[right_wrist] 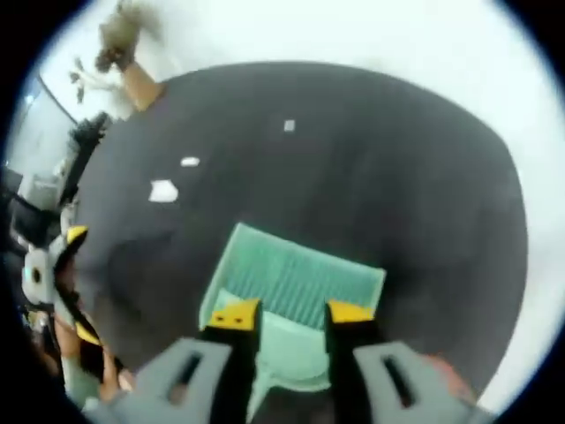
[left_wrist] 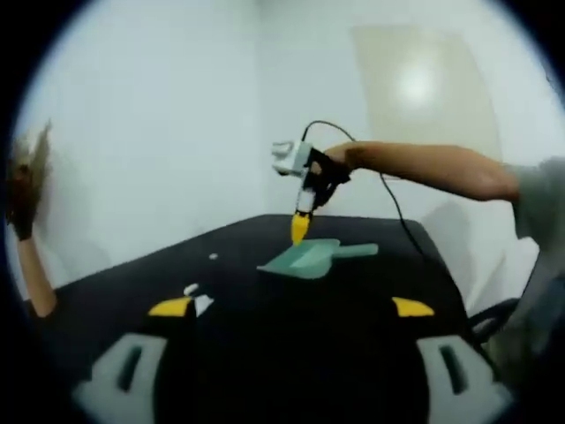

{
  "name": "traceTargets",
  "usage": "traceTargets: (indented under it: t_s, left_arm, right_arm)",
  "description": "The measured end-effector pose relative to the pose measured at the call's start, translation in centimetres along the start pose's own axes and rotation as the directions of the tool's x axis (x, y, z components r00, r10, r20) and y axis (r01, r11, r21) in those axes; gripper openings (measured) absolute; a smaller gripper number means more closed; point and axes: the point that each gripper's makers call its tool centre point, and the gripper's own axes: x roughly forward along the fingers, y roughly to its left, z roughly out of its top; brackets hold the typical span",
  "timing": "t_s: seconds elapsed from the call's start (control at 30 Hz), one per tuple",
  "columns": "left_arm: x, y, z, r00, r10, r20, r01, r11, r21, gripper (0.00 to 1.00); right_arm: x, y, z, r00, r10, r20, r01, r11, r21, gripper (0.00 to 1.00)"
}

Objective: Pick up the broom and sweep the trash on the tabletop into the dustpan.

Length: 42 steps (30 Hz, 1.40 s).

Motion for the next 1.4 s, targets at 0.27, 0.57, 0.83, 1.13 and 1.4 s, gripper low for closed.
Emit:
traceTargets:
  t_s: [0.27, 0.57, 0.83, 1.13, 1.4]
  left_arm:
    - [-0.3, 0.2, -0.2, 1.0, 0.003, -0.003, -0.003, 1.0, 0.0, 0.89]
    - [0.0, 0.1, -0.9, 1.0, -0.004, -0.012, 0.004, 1.0, 0.002, 0.88]
    - [0.5, 0.2, -1.0, 1.0, -0.008, -0.015, 0.008, 1.0, -0.001, 0.88]
    - [0.5, 0.1, -0.6, 1.0, -0.013, 0.001, 0.013, 1.0, -0.01, 0.88]
    - [0.4, 0.1, -0.6, 1.0, -0.016, -0.001, 0.016, 1.0, -0.011, 0.88]
  right_arm:
    - [1.4, 0.2, 0.2, 0.999, -0.025, -0.04, 0.024, 1.0, -0.01, 0.26]
    - [2.2, -0.9, -0.4, 0.995, -0.074, -0.074, 0.076, 0.997, 0.018, 0.23]
    - [2.9, -1.4, 0.1, 0.994, -0.075, -0.075, 0.078, 0.996, 0.038, 0.19]
    - [2.9, -1.3, 0.2, 0.988, -0.135, -0.072, 0.137, 0.99, 0.026, 0.05]
    - [2.2, -0.3, 0.1, 0.998, -0.054, -0.032, 0.054, 0.999, -0.003, 0.0]
